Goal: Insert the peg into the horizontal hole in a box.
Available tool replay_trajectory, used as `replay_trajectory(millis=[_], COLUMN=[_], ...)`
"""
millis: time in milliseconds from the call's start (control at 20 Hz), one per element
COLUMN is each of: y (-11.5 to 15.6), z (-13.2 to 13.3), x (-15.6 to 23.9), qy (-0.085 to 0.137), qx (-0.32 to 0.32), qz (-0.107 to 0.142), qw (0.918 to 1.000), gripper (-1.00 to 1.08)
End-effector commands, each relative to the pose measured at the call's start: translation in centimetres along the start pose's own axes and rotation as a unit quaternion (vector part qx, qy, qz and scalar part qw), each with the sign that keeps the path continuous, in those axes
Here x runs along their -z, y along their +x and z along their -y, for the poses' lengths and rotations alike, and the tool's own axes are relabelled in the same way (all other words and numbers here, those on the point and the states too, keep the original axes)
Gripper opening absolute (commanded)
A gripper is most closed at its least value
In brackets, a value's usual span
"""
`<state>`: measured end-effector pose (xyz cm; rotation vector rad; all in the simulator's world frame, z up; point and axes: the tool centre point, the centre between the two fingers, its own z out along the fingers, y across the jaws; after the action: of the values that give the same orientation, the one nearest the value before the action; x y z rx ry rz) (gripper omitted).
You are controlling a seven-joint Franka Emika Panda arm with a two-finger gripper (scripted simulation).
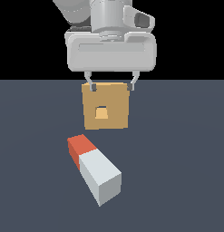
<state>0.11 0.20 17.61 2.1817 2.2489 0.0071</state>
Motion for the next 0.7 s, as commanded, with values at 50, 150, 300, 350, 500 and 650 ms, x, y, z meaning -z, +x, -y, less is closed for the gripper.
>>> replay_trajectory(millis=[50, 150, 300, 350, 500, 650], y=[0.0, -0.1, -0.3, -0.5, -1.0, -1.7], z=[0.0, 0.1, 0.2, 0.3, 0.6, 1.0], x=[0.0, -0.1, -0.3, -0.4, -0.9, -1.5], qy=[0.0, 0.0, 0.0, 0.0, 0.0, 0.001], qx=[0.0, 0.002, 0.009, 0.012, 0.025, 0.043], qz=[0.0, 0.0, 0.0, 0.0, 0.0, 0.0], qw=[1.0, 1.0, 1.0, 0.9999, 0.9997, 0.9991], gripper=[1.0, 1.0, 1.0, 1.0, 1.0, 1.0])
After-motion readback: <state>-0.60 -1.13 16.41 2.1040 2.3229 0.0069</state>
